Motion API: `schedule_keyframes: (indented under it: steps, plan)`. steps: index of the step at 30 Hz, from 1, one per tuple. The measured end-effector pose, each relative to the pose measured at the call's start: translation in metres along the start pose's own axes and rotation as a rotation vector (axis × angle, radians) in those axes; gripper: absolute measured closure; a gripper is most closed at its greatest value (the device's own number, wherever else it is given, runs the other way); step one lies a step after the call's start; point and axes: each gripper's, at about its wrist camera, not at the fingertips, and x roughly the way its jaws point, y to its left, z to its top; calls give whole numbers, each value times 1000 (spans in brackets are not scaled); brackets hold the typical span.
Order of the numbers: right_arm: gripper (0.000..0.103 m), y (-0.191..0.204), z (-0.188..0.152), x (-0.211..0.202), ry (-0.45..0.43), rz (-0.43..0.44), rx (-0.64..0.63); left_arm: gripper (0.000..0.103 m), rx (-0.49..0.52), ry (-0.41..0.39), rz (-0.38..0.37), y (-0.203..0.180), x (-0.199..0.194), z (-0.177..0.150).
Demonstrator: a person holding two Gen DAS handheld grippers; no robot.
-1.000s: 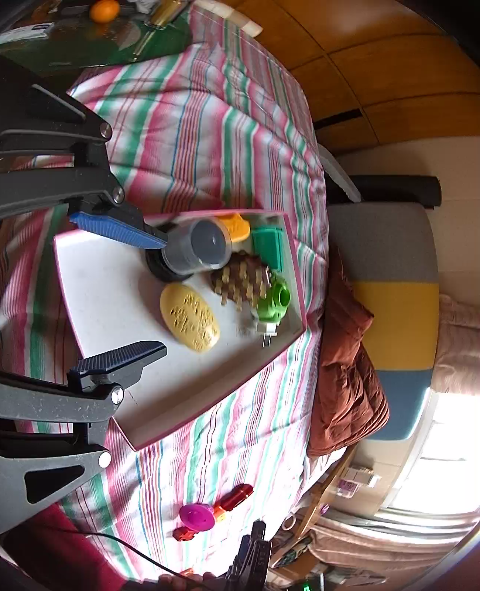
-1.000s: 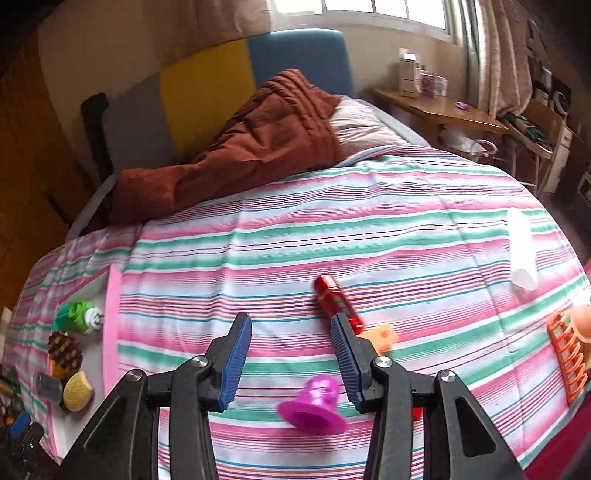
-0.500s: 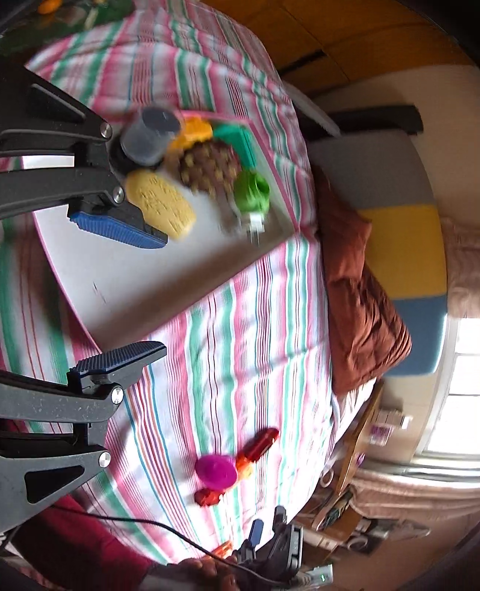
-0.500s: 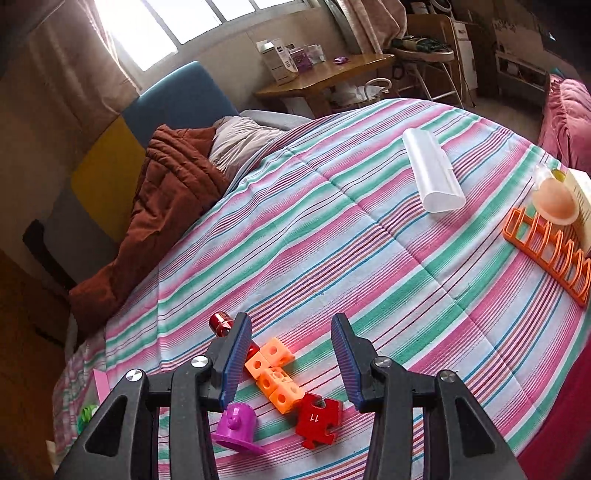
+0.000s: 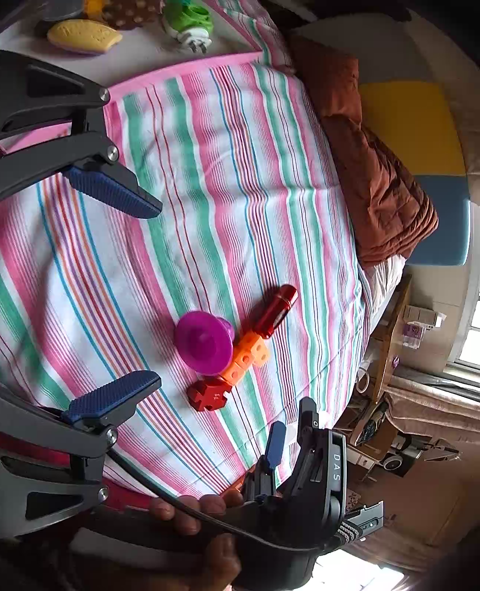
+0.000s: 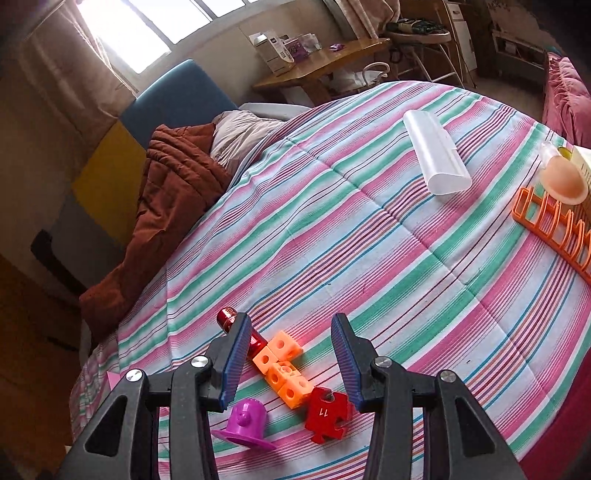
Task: Organize rigid objects
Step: 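Move both tools back toward the red tube and orange blocks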
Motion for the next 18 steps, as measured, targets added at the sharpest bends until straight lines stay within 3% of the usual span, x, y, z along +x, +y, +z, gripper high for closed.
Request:
schedule_keyframes:
  steps: [6,11,12,13,18]
  plan:
    - [58,-1,0,4,17,-3,3,18,60,35,-33,-26,38,22]
    - [58,-2,1,6,26,-8,6,18,-10,79,-72,-20,67,36]
    - [58,-2,1,7,28,-11,8,25,-26,89,-87,-17,72,37]
    - [58,-3,1,8,32,-13,9,46,-38,103,-99,-16,76,37]
    - [58,-1,1,13,56,-13,1,47,-26,78,-101,-10,70,23]
